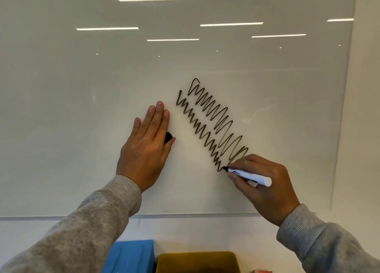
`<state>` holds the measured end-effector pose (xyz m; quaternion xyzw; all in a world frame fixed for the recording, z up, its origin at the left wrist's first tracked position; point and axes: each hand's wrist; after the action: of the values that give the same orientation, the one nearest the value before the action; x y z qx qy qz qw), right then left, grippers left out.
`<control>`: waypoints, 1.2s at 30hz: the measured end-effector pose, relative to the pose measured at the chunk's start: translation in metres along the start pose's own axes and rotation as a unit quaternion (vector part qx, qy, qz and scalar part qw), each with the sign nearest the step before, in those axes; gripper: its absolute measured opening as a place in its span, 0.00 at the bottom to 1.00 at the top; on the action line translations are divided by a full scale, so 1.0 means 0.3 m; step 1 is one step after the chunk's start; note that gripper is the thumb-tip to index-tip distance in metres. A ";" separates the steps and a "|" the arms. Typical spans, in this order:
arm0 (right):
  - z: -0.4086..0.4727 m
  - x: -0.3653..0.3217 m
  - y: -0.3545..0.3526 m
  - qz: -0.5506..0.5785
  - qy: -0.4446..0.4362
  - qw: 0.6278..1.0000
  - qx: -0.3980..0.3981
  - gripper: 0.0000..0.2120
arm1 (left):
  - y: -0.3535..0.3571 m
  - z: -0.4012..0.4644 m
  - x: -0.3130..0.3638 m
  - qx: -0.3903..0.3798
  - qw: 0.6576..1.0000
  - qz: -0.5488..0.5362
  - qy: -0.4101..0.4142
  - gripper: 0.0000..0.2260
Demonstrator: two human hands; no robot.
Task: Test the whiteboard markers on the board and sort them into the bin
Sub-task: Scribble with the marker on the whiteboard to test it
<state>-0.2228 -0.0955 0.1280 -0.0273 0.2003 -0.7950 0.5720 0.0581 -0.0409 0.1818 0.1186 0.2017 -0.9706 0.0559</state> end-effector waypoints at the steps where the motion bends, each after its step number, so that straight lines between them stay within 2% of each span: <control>1: -0.002 0.003 -0.006 -0.002 0.004 1.000 0.007 0.08 | 0.000 0.001 0.001 0.000 1.000 0.000 -0.001 0.28; 4: -0.020 0.007 -0.006 -0.022 -0.008 1.000 -0.019 0.09 | 0.000 0.000 0.004 -0.002 1.000 -0.001 -0.006 0.28; 8: -0.037 0.010 -0.014 0.000 0.023 1.000 0.007 0.09 | -0.003 -0.001 0.007 -0.007 1.000 -0.004 -0.007 0.28; 16: -0.040 -0.006 -0.026 -0.003 0.060 0.998 -0.024 0.06 | -0.020 -0.002 0.006 -0.026 1.000 -0.014 -0.005 0.27; 21: -0.041 -0.048 -0.037 0.031 0.140 0.989 -0.031 0.08 | -0.039 -0.003 0.002 -0.060 0.998 -0.023 -0.002 0.28; 25: -0.068 -0.088 -0.033 0.094 0.201 0.975 -0.021 0.18 | -0.050 -0.035 0.019 -0.091 0.996 -0.026 0.004 0.29; 31: -0.156 -0.120 -0.034 0.134 0.292 0.946 -0.050 0.30 | -0.055 -0.159 0.069 -0.154 0.987 -0.052 0.005 0.28; 36: -0.238 -0.134 -0.025 0.141 0.342 0.927 -0.060 0.37 | -0.095 -0.268 0.127 -0.206 0.970 -0.122 -0.036 0.28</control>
<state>-0.2353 -0.0360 0.0725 0.2405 0.4325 -0.6537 0.5725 0.0337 0.0155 0.1113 0.0436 0.4078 -0.9115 -0.0324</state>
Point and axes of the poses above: each hand's wrist, its own z-axis towards the middle knuckle, its own y-axis out of the palm, x = y × z, and after that the axes turned 1 degree about y, right-handed
